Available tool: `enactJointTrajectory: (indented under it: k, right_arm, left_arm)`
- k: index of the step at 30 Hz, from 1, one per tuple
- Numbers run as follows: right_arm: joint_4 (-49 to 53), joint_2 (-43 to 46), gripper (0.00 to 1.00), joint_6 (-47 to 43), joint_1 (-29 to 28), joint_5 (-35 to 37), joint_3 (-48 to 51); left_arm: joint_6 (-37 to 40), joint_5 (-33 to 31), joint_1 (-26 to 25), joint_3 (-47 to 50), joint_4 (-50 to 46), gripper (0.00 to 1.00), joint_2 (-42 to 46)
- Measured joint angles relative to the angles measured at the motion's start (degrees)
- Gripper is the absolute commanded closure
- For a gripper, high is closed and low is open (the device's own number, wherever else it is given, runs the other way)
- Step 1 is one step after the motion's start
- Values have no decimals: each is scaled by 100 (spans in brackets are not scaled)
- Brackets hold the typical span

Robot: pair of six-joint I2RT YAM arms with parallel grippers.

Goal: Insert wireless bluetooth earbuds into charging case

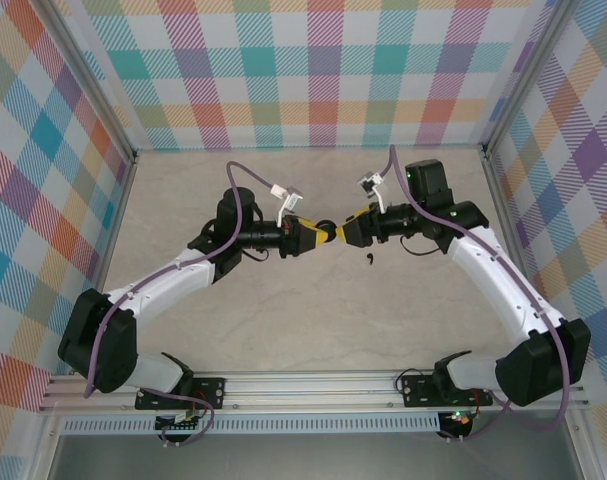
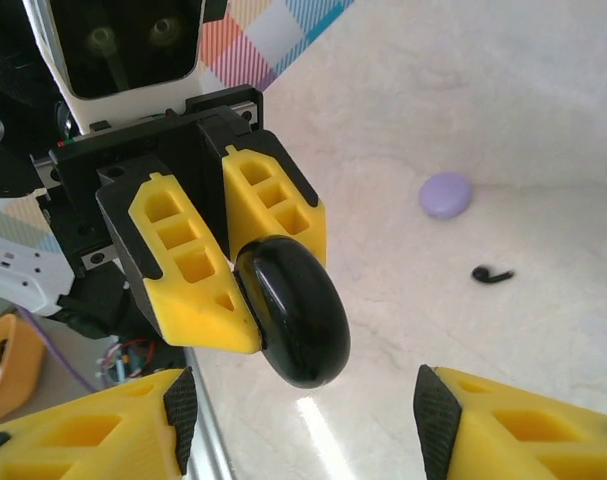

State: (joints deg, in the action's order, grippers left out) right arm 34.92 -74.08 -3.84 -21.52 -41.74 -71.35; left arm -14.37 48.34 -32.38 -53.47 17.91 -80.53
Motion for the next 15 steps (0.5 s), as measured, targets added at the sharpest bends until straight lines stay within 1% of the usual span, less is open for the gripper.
enactJointTrajectory:
  k: [4,7,15]
  right_arm:
    - [-131,144,38,-361,-2,72,37]
    - [-26,116,38,-608,-13,57,-17]
    - [339,-81,38,-1128,-260,68,-496]
  left_arm:
    - [608,0,0,26,168,84,2]
    - [914,63,0,26,223,85,2]
    - [1244,133,-2,31,345,87,157]
